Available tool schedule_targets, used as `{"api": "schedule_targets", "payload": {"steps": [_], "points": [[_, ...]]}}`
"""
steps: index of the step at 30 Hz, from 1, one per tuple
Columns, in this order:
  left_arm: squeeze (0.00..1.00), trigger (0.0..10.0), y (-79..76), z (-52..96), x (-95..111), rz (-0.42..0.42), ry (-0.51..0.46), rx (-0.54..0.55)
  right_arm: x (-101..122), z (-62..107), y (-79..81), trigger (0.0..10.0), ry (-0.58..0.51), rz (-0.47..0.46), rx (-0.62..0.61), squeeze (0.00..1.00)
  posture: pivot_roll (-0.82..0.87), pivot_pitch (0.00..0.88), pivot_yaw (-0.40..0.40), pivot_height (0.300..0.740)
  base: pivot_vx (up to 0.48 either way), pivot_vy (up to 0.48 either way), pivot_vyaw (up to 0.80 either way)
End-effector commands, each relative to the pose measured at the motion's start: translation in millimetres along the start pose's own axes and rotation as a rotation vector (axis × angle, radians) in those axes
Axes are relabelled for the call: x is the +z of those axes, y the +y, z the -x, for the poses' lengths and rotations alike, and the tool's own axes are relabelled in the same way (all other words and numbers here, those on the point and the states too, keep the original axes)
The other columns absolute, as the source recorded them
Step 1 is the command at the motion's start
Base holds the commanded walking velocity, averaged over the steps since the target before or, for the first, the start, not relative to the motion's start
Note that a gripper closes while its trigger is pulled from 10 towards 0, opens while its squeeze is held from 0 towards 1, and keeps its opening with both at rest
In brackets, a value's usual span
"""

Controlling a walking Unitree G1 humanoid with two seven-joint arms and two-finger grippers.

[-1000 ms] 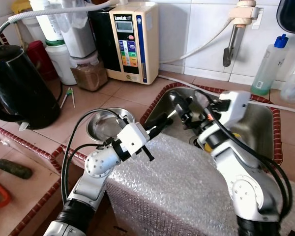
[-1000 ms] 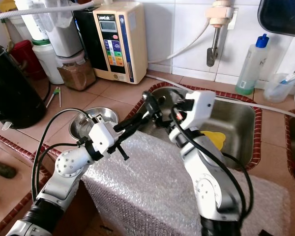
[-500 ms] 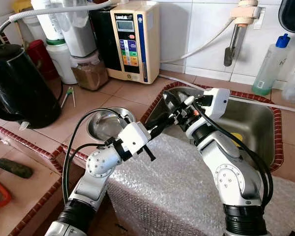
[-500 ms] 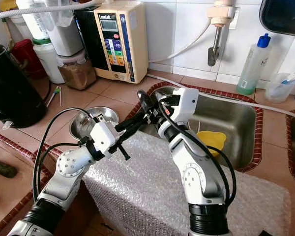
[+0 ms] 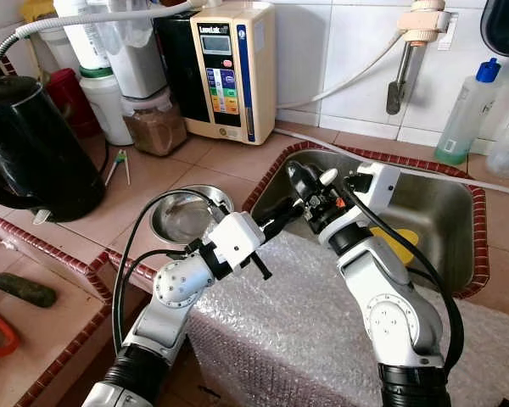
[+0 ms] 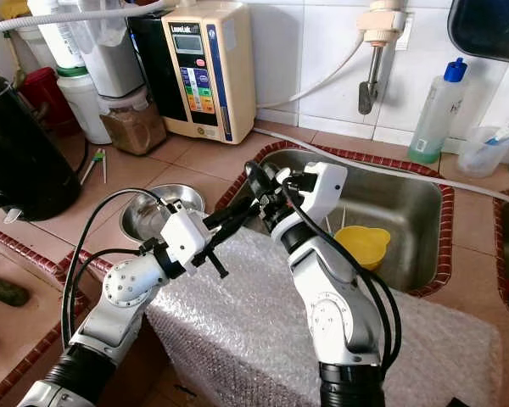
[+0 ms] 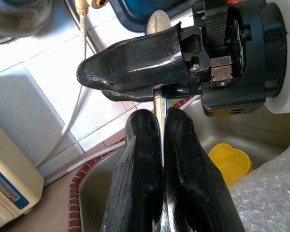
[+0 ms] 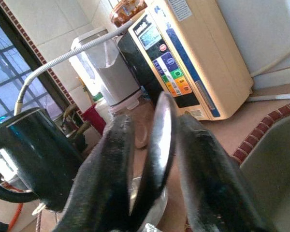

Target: Kitchen organization

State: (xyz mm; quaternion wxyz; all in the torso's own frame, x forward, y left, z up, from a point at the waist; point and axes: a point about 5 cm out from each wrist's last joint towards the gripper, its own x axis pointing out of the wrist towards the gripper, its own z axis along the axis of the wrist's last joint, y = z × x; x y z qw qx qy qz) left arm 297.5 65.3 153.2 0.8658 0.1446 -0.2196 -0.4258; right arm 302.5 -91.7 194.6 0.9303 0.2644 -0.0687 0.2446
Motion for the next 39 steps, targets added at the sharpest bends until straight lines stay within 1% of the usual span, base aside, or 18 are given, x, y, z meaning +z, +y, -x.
{"api": "schedule_targets", "payload": {"steps": [1,16,22,28,29,31,32,33,35,39], "points": [[0.0,0.0,6.7,-1.2,2,-0.015,-0.004,0.026,-1,1.9,-1.9,0.0,0.0,-0.005,-0.014,0.0,-0.06,0.0,0.109,0.74,0.0,0.0,0.0],[0.0,0.0,6.1,-2.3,0,-0.015,0.005,0.037,1,-0.3,-1.7,0.0,-0.018,0.021,-0.018,0.0,-0.06,0.0,0.106,0.74,0.0,0.0,0.0],[0.0,0.0,7.1,-10.0,1,-0.014,-0.01,0.05,10,-0.6,-8.4,0.0,-0.051,0.037,-0.051,0.0,-0.07,0.0,0.097,0.74,0.0,0.0,0.0],[0.0,0.0,6.0,-10.0,-1,-0.019,0.005,0.058,13,-1.0,-10.6,0.0,-0.061,0.055,-0.062,0.0,-0.07,0.0,0.091,0.74,0.0,0.0,0.0],[1.0,10.0,7.4,-9.9,-3,0.005,0.021,0.079,16,-1.1,-11.5,0.0,-0.074,0.067,-0.069,0.0,-0.07,0.0,0.09,0.74,0.0,0.0,0.0],[1.0,10.0,7.0,-10.3,-4,0.043,0.019,0.072,19,-1.1,-12.2,0.0,-0.089,0.092,-0.075,0.0,-0.07,0.0,0.09,0.74,0.0,0.0,0.0],[1.0,10.0,6.0,-11.4,-4,0.051,0.016,0.048,22,-1.5,-12.6,0.0,-0.103,0.124,-0.079,0.0,-0.07,0.0,0.09,0.74,0.0,0.0,0.0],[1.0,10.0,5.4,-12.0,-4,0.051,0.014,0.036,23,-1.6,-12.8,0.0,-0.108,0.139,-0.08,0.0,-0.07,0.0,0.09,0.74,0.0,0.0,0.0],[1.0,10.0,3.9,-13.0,-4,0.06,0.014,-0.004,30,-2.1,-14.5,0.0,-0.133,0.197,-0.097,0.0,-0.07,0.0,0.09,0.74,0.0,0.0,0.0],[1.0,10.0,5.3,-13.8,-5,0.063,0.023,-0.036,38,-2.2,-20.5,0.0,-0.159,0.3,-0.143,0.0,-0.07,0.0,0.09,0.74,0.0,0.0,0.0]]}}
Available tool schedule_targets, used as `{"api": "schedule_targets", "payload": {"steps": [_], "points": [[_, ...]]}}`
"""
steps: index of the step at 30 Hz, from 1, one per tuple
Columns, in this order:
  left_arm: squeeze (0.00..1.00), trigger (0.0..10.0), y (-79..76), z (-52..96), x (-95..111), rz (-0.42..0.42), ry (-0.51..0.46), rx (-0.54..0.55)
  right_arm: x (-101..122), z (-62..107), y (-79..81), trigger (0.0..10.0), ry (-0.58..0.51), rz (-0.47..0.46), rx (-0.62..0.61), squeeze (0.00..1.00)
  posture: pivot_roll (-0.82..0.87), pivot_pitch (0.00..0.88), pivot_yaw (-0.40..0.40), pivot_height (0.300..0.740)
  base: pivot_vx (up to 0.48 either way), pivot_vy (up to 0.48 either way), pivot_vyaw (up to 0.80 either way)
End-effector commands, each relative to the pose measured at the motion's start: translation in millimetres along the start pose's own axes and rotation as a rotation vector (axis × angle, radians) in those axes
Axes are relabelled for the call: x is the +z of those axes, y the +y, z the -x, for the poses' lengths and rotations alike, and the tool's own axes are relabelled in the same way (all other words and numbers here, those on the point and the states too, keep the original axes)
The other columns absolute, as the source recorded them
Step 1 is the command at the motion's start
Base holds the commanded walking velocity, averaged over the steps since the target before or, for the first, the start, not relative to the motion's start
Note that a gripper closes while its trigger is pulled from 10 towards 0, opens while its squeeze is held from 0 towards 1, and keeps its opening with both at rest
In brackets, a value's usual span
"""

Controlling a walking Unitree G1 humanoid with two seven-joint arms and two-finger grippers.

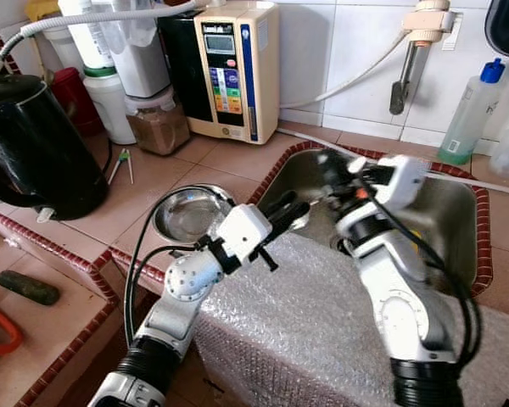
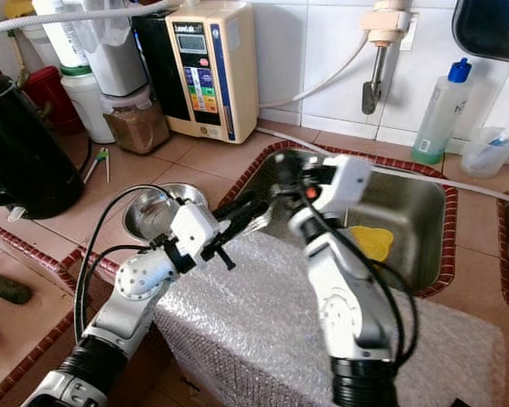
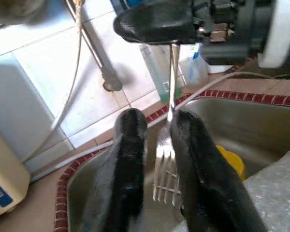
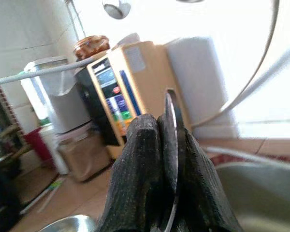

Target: Kitchen organization

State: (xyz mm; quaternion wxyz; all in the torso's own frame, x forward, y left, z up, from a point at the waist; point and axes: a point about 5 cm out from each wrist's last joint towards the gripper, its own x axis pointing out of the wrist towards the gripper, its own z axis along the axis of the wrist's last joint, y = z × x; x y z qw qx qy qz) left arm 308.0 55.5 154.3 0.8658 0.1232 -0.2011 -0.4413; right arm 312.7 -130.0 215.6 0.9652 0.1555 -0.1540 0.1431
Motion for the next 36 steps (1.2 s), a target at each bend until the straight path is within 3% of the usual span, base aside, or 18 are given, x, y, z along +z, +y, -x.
{"api": "schedule_targets", "payload": {"steps": [1,9,13,14,19,24,31,36], "points": [[1.0,10.0,5.1,-0.3,-2,0.001,0.023,-0.019,2,-3.5,-0.6,0.0,-0.008,0.053,-0.017,0.0,-0.07,0.0,0.087,0.74,0.0,0.0,0.0],[1.0,10.0,20.0,-0.8,-8,0.015,0.078,0.0,2,9.8,-36.1,0.0,0.017,0.169,-0.153,0.0,-0.06,0.0,0.084,0.74,0.0,0.0,0.0],[1.0,10.0,25.6,2.1,-12,0.009,0.11,-0.013,0,30.5,-73.5,0.0,0.078,0.285,-0.282,0.0,-0.06,0.0,0.093,0.74,0.0,0.0,0.0],[1.0,10.0,26.4,2.2,-13,0.01,0.114,-0.014,1,32.0,-76.2,0.0,0.079,0.292,-0.292,0.0,-0.06,0.0,0.093,0.74,0.0,0.0,0.0],[1.0,10.0,36.5,9.1,-31,0.104,0.23,-0.041,0,50.4,-109.0,0.0,0.123,0.339,-0.451,0.0,-0.07,0.0,0.101,0.74,0.0,0.0,0.0],[1.0,10.0,43.2,10.3,-32,0.136,0.273,-0.09,-9,62.5,-120.4,0.0,0.177,0.363,-0.53,0.0,-0.06,0.0,0.103,0.74,0.0,0.0,0.0],[1.0,10.0,53.1,9.6,-33,0.101,0.312,-0.109,-32,78.7,-126.2,0.0,0.282,0.391,-0.595,0.0,-0.06,0.0,0.112,0.74,0.0,0.0,0.0],[1.0,10.0,56.0,8.3,-32,0.129,0.31,-0.1,-41,86.0,-128.3,0.0,0.317,0.361,-0.632,0.0,-0.06,0.0,0.12,0.74,0.0,0.0,0.0]]}}
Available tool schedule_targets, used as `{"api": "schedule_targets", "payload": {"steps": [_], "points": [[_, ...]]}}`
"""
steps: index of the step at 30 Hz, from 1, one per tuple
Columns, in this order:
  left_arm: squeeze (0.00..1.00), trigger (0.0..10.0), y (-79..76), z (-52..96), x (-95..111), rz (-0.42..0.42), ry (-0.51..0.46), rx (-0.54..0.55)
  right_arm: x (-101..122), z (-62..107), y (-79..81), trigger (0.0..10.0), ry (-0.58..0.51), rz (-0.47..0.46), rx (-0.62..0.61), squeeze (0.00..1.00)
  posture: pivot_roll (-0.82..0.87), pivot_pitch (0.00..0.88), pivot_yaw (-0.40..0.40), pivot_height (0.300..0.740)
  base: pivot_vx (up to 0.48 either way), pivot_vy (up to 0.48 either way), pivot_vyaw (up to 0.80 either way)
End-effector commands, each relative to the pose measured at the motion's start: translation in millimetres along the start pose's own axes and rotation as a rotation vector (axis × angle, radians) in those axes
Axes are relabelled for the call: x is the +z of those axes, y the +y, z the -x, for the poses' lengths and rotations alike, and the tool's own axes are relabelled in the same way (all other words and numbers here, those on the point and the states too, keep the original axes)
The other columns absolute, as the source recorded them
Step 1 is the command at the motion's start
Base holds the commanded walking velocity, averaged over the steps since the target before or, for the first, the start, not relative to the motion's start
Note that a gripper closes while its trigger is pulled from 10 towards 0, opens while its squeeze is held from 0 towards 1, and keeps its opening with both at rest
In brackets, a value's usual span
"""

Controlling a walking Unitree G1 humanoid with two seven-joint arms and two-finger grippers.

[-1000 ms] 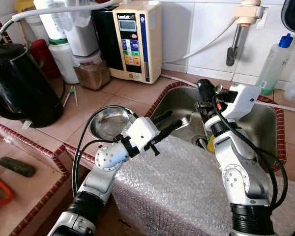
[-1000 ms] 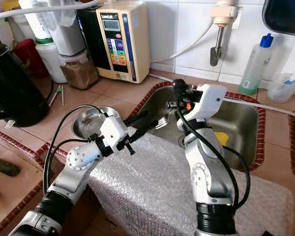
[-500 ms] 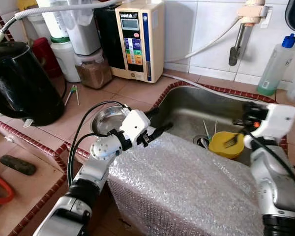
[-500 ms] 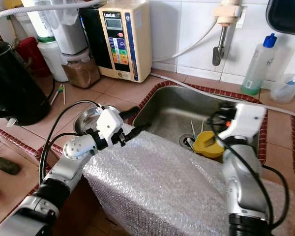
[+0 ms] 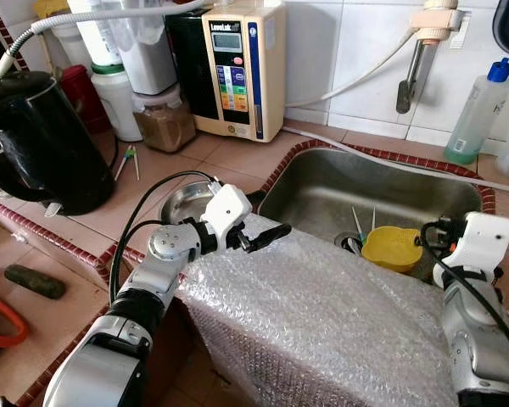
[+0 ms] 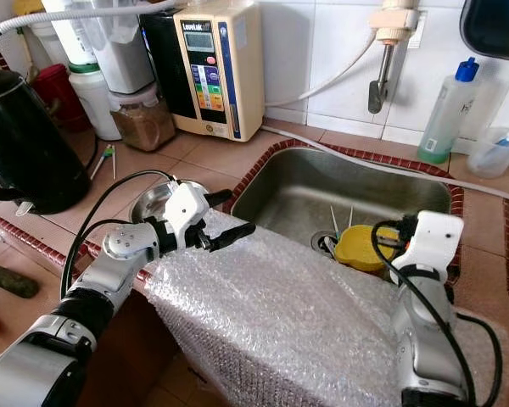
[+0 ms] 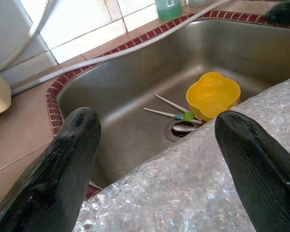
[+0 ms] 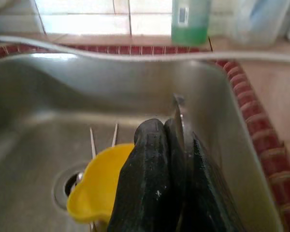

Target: Kitchen organization

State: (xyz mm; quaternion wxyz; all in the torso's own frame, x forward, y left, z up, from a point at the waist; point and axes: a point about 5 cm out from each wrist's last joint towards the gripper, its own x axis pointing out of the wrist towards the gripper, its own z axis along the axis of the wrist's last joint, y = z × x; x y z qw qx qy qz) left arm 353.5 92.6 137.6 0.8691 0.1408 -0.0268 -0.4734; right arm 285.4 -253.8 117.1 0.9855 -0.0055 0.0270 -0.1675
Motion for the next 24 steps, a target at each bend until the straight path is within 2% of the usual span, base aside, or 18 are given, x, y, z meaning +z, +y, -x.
{"api": "schedule_targets", "payload": {"steps": [1,2,3,4,5,6,12,20,23,24], "points": [[1.0,10.0,6.7,0.8,6,-0.013,0.0,-0.006,-3,-0.4,-1.1,0.4,0.015,-0.022,-0.02,0.07,-0.06,0.0,0.122,0.74,0.0,0.0,0.0],[1.0,10.0,6.0,0.9,5,-0.019,0.002,-0.013,-4,-0.5,-3.3,2.5,0.023,-0.032,-0.035,0.99,-0.05,0.0,0.122,0.74,0.0,0.0,0.0],[1.0,10.0,6.0,0.9,5,-0.019,0.002,-0.013,-4,-0.5,-3.3,2.5,0.023,-0.032,-0.035,0.99,-0.05,0.0,0.122,0.74,0.0,0.0,0.0],[1.0,10.0,5.5,1.0,4,-0.017,0.007,-0.02,-5,-0.7,-4.5,5.4,0.027,-0.03,-0.041,1.0,-0.05,0.0,0.122,0.74,0.0,0.0,0.0],[1.0,10.0,5.5,1.1,4,-0.018,0.009,-0.022,-5,-1.2,-4.6,9.4,0.031,-0.027,-0.042,1.0,-0.05,0.0,0.125,0.74,0.0,0.0,0.0],[1.0,10.0,5.7,1.2,4,-0.018,0.011,-0.023,-6,-1.6,-4.6,10.0,0.037,-0.026,-0.046,1.0,-0.05,0.0,0.125,0.74,0.0,0.0,0.0],[1.0,10.0,5.5,1.2,1,-0.026,0.035,-0.041,-10,-5.0,-2.9,10.0,0.066,-0.028,-0.062,1.0,-0.05,0.0,0.126,0.74,0.0,0.0,0.0],[1.0,10.0,6.1,1.1,1,-0.021,0.037,-0.053,6,-4.7,10.2,10.0,-0.028,0.0,0.02,1.0,-0.05,0.0,0.124,0.74,0.0,0.0,0.0],[1.0,10.0,11.5,1.3,4,-0.022,0.022,-0.003,14,1.2,20.0,10.0,-0.074,-0.002,0.072,1.0,-0.05,0.0,0.127,0.74,0.0,0.0,0.0],[1.0,10.0,19.4,1.8,9,-0.013,-0.003,0.08,19,7.2,27.5,10.0,-0.105,-0.012,0.114,1.0,-0.05,0.0,0.128,0.74,0.0,0.0,0.0]]}}
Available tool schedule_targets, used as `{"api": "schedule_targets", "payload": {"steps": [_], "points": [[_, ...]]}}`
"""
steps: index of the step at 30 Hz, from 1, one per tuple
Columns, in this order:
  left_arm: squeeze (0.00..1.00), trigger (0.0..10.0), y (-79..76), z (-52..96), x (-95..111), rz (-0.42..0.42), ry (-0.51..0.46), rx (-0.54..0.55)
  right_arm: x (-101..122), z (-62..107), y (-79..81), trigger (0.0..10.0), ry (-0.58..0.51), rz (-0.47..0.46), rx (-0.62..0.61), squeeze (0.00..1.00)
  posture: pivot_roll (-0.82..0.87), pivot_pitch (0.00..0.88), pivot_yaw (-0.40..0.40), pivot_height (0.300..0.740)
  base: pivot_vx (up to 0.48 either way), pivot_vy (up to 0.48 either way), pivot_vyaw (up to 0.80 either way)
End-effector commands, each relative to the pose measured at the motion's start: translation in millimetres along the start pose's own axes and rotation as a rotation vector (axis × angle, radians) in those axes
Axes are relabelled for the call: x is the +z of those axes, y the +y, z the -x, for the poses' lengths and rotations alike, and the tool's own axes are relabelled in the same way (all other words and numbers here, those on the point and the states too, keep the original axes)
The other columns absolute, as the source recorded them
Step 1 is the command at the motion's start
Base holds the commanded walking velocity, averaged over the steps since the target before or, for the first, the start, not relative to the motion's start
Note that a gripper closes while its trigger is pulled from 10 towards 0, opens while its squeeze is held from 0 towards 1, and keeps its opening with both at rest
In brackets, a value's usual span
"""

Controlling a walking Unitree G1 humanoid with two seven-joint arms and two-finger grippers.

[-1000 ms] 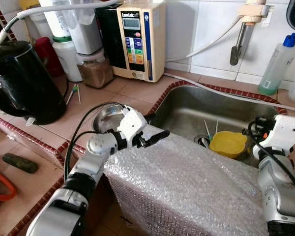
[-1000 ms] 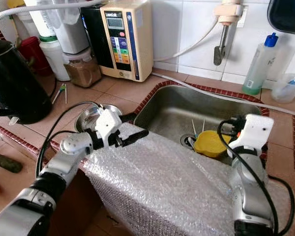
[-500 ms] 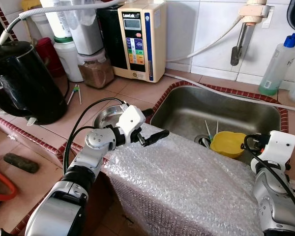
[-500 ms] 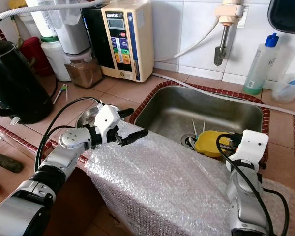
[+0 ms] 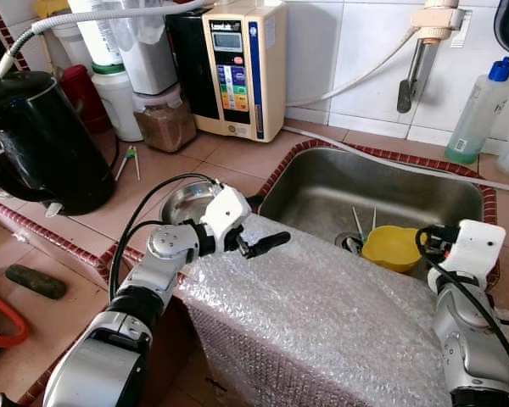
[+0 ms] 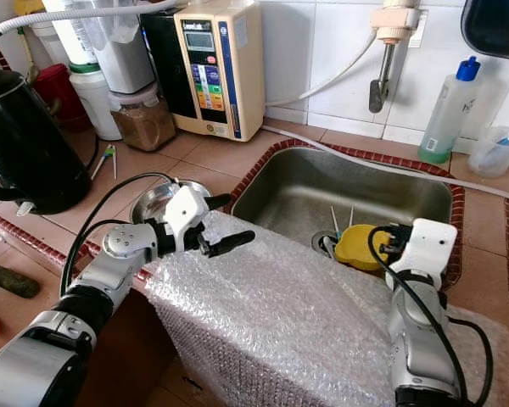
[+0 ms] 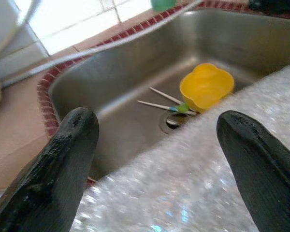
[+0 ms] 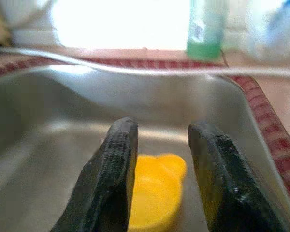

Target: Kitchen organization

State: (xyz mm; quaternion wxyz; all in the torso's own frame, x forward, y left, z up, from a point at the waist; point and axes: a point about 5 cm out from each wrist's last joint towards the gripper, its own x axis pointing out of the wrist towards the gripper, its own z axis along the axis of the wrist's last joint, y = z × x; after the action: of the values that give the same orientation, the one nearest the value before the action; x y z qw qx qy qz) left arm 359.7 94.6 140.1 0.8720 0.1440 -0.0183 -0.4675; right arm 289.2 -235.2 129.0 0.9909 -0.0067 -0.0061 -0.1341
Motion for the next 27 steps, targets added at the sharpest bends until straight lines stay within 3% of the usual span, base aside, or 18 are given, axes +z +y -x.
{"api": "schedule_targets", "payload": {"steps": [1,2,9,10,15,21,22,27], "points": [[1.0,10.0,16.1,3.7,10,-0.012,-0.033,0.106,9,5.2,12.3,10.0,-0.049,-0.014,0.063,1.0,-0.05,0.0,0.129,0.74,0.0,0.0,0.0],[1.0,10.0,23.5,5.6,11,0.025,-0.043,0.175,12,11.0,19.0,10.0,-0.064,-0.035,0.093,1.0,-0.05,0.0,0.13,0.74,0.0,0.0,0.0],[1.0,10.0,44.6,13.6,15,0.108,-0.074,0.39,7,38.3,39.8,10.0,-0.07,-0.045,0.191,1.0,-0.05,0.0,0.132,0.74,0.0,0.0,0.0],[1.0,10.0,53.0,17.0,17,0.137,-0.08,0.477,3,47.0,44.6,10.0,-0.057,-0.061,0.208,1.0,-0.05,0.0,0.131,0.74,0.0,0.0,0.0],[1.0,10.0,68.7,28.4,16,0.17,-0.057,0.637,0,62.6,54.7,10.0,-0.035,-0.095,0.263,1.0,-0.05,0.0,0.139,0.74,0.0,0.0,0.0],[1.0,10.0,76.3,36.4,16,0.157,-0.047,0.713,3,74.6,65.6,10.0,-0.039,-0.094,0.363,1.0,-0.06,0.0,0.144,0.74,0.0,0.0,0.0],[1.0,10.0,80.9,44.0,11,0.147,-0.004,0.784,5,82.0,70.6,10.0,-0.043,-0.08,0.411,1.0,-0.06,0.0,0.145,0.74,0.0,0.0,0.0],[1.0,10.0,86.5,59.2,-5,0.163,0.123,0.9,5,88.9,75.1,10.0,-0.041,-0.058,0.447,1.0,-0.06,0.0,0.144,0.74,0.0,0.0,0.0]]}}
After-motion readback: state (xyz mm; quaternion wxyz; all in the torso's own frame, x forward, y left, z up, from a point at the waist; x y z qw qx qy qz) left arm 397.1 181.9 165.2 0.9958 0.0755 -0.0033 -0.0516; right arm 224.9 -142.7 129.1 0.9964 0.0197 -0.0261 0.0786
